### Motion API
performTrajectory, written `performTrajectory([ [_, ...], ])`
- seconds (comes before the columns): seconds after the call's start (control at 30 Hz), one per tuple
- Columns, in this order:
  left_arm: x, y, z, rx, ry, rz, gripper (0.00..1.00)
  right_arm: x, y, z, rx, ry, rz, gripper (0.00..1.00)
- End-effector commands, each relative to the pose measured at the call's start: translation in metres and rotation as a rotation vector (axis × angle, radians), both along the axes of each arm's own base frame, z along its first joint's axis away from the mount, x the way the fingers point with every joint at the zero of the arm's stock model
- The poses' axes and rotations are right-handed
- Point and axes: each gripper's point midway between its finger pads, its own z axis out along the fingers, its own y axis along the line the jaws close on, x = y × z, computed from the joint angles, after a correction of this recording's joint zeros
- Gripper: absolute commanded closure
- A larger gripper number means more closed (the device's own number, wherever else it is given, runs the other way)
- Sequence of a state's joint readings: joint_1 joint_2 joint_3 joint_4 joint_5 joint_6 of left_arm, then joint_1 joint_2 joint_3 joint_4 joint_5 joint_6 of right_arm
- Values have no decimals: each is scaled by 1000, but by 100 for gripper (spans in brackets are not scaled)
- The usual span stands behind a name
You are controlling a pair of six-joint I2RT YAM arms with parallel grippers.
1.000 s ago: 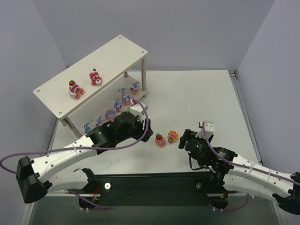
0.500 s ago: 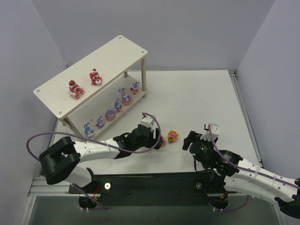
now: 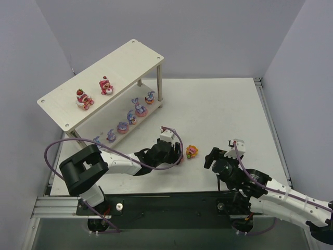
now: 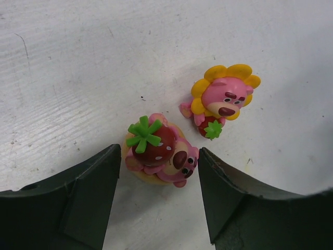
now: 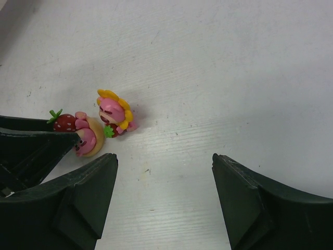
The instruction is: Place and organize the plastic toys onto the shelf
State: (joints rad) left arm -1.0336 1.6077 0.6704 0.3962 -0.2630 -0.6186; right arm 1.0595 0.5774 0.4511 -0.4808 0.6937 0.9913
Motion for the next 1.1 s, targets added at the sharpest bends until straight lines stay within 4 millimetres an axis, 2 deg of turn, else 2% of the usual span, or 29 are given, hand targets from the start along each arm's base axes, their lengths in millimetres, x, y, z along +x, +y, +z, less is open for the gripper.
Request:
performTrajectory([
  [0.0, 18, -13, 22, -48, -70, 28, 30, 0, -9, -3, -30, -6, -16, 25],
  [0.1, 22, -11, 21, -43, -75, 41, 32, 0, -9, -4, -33, -6, -18, 25],
  [0.17, 25, -10, 22, -46, -82, 46, 40, 0, -10, -5, -41, -3, -19, 25],
  [0.33, 28, -13, 26, -44, -106, 30, 41, 1, -11, -4, -59, -6, -22, 25],
  [0.43, 28, -16, 22, -32, -104, 20, 46, 1, -12, -4, -66, -8, -21, 25],
  [0.53, 31, -18, 22, -22, -104, 21, 69, 2, -13, -4, -69, -13, -21, 25],
  [0.57, 31, -18, 23, -18, -103, 20, 86, 2, -13, -4, -69, -14, -22, 25],
  [0.6, 32, -18, 25, -15, -102, 23, 92, 1, -14, -5, -71, -14, -22, 25],
  [0.63, 35, -22, 36, -27, -113, 25, 98, 2, -14, -5, -71, -16, -24, 25],
  [0.7, 35, -19, 40, -2, -106, 36, 100, 2, -14, -4, -65, -19, -24, 25],
  [0.8, 36, -19, 69, -13, -121, 40, 100, 2, -15, -2, -60, -28, -26, 25],
  [0.9, 41, -13, 121, -34, -174, 61, 100, 3, -16, 0, -58, -33, -30, 25],
  [0.93, 44, -8, 144, -51, -204, 84, 100, 3, -16, 0, -59, -35, -32, 25],
  [0.97, 46, 0, 154, -18, -201, 93, 100, 3, -16, 2, -60, -38, -31, 25],
  [1.03, 52, 6, 211, -46, -264, 113, 100, 4, -15, 4, -63, -39, -28, 25],
  [1.07, 53, 16, 219, -12, -260, 127, 100, 4, -15, 4, -65, -39, -29, 25],
])
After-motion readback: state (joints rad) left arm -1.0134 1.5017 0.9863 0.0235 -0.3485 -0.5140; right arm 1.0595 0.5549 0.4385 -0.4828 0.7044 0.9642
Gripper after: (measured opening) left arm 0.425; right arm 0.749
